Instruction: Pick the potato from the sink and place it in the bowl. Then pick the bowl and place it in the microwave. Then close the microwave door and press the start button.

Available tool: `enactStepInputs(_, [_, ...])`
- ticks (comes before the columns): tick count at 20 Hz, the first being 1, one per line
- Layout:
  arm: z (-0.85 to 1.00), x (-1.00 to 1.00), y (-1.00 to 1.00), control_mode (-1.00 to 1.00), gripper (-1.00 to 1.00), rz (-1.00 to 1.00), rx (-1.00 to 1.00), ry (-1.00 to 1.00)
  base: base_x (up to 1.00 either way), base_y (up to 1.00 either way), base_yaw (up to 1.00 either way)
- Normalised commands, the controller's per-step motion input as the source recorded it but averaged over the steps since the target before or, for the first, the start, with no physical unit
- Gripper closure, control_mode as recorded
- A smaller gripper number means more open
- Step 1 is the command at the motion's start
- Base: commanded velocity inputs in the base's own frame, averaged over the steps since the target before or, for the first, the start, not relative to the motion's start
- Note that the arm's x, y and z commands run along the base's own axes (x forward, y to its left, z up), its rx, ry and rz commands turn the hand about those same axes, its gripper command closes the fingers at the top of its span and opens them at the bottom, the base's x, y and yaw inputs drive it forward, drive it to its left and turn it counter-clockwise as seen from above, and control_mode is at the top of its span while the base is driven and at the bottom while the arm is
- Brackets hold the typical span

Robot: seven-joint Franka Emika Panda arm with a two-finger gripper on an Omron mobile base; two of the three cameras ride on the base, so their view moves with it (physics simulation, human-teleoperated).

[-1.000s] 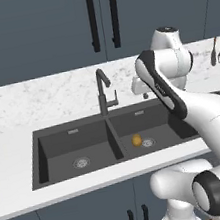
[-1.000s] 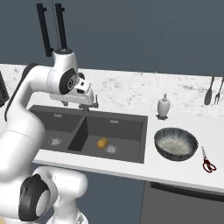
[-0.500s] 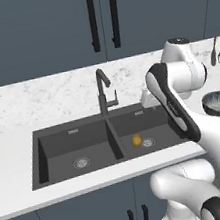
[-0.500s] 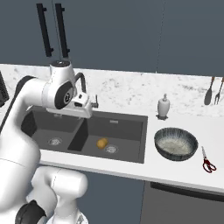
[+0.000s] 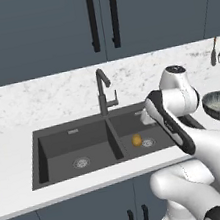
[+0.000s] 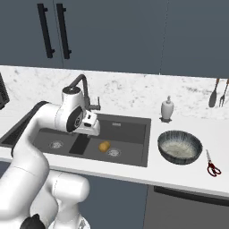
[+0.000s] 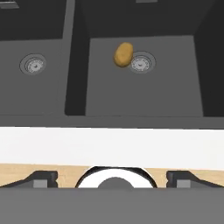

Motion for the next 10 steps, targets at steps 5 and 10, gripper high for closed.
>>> enactStepInputs(5, [-0.37,0.59,-0.03,-1.00,-1.00,0.01,0.00,0.00,0.00,0.00,0.00])
enactStepInputs(10, [-0.37,0.36,-0.16,-1.00,-1.00,0.01,0.00,0.00,0.00,0.00,0.00])
